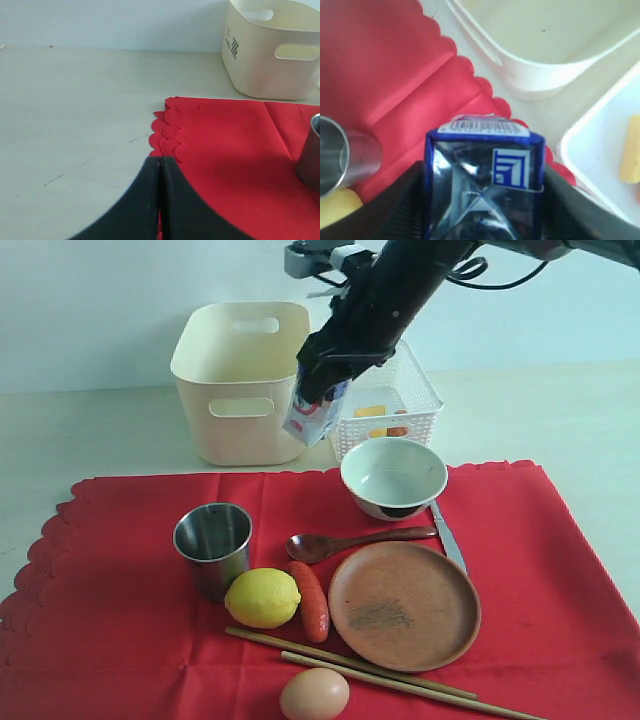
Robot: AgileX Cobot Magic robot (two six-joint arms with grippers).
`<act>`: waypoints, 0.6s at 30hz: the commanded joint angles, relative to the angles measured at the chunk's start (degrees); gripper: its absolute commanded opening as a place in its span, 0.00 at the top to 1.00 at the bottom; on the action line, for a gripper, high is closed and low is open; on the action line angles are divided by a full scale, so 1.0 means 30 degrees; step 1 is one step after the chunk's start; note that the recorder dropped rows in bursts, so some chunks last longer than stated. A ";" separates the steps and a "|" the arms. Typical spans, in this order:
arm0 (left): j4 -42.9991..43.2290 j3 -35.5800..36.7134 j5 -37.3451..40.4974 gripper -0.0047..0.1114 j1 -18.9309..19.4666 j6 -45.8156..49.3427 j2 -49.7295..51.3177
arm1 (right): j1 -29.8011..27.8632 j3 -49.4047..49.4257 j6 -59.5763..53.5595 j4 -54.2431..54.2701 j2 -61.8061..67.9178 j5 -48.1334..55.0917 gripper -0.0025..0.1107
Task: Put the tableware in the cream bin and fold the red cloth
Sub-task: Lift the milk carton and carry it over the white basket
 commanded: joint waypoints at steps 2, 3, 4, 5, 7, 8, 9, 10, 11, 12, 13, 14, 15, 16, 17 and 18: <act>-0.0056 0.0063 -0.0244 0.96 0.0059 0.0058 -0.0114 | -0.2308 -0.0062 -0.0042 0.1852 -0.0780 -0.1225 0.98; -0.0056 0.0063 -0.0244 0.96 0.0059 0.0058 -0.0114 | -0.2954 -0.0062 -0.0042 0.2311 -0.0742 -0.1581 0.98; -0.0056 0.0063 -0.0244 0.96 0.0059 0.0058 -0.0114 | -0.3187 -0.0062 -0.0042 0.2527 -0.0694 -0.1841 0.98; -0.0056 0.0063 -0.0244 0.96 0.0059 0.0058 -0.0114 | -0.3677 -0.0062 -0.0042 0.3162 -0.0569 -0.2615 0.98; -0.0056 0.0063 -0.0244 0.96 0.0059 0.0058 -0.0114 | -0.4066 -0.0062 -0.0042 0.3599 -0.0242 -0.3977 0.98; -0.0056 0.0063 -0.0244 0.96 0.0059 0.0058 -0.0114 | -0.4131 -0.0062 -0.0042 0.3564 -0.0193 -0.4565 0.98; -0.0056 0.0063 -0.0244 0.96 0.0059 0.0058 -0.0114 | -0.4131 -0.0062 -0.0042 0.3515 0.0161 -0.5703 0.98; -0.0056 0.0063 -0.0244 0.96 0.0059 0.0058 -0.0114 | -0.4131 -0.0062 -0.0042 0.3515 0.0492 -0.6718 0.98; -0.0056 0.0063 -0.0244 0.96 0.0059 0.0058 -0.0114 | -0.4131 -0.0062 -0.0042 0.3515 0.0790 -0.7534 0.98; -0.0056 0.0063 -0.0244 0.96 0.0059 0.0058 -0.0114 | -0.4131 -0.0062 -0.0042 0.3515 0.1192 -0.8624 0.98; -0.0056 0.0063 -0.0244 0.96 0.0059 0.0058 -0.0114 | -0.4131 -0.0062 -0.0042 0.3515 0.1547 -0.9391 0.98; -0.0056 0.0063 -0.0244 0.96 0.0059 0.0058 -0.0114 | -0.4131 -0.0062 -0.0440 0.3603 0.1976 -1.0431 0.98; -0.0056 0.0063 -0.0244 0.96 0.0059 0.0058 -0.0114 | -0.4131 -0.0062 -0.0993 0.3807 0.2301 -1.0893 0.98; -0.0056 0.0063 -0.0244 0.96 0.0059 0.0058 -0.0114 | -0.4131 -0.0062 -0.1988 0.4694 0.2840 -1.1534 0.98; -0.0056 0.0063 -0.0244 0.96 0.0059 0.0058 -0.0114 | -0.4131 -0.0062 -0.2752 0.5614 0.3206 -1.1893 0.98; -0.0056 0.0063 -0.0244 0.96 0.0059 0.0058 -0.0114 | -0.4131 -0.0062 -0.3684 0.6498 0.3672 -1.2354 0.98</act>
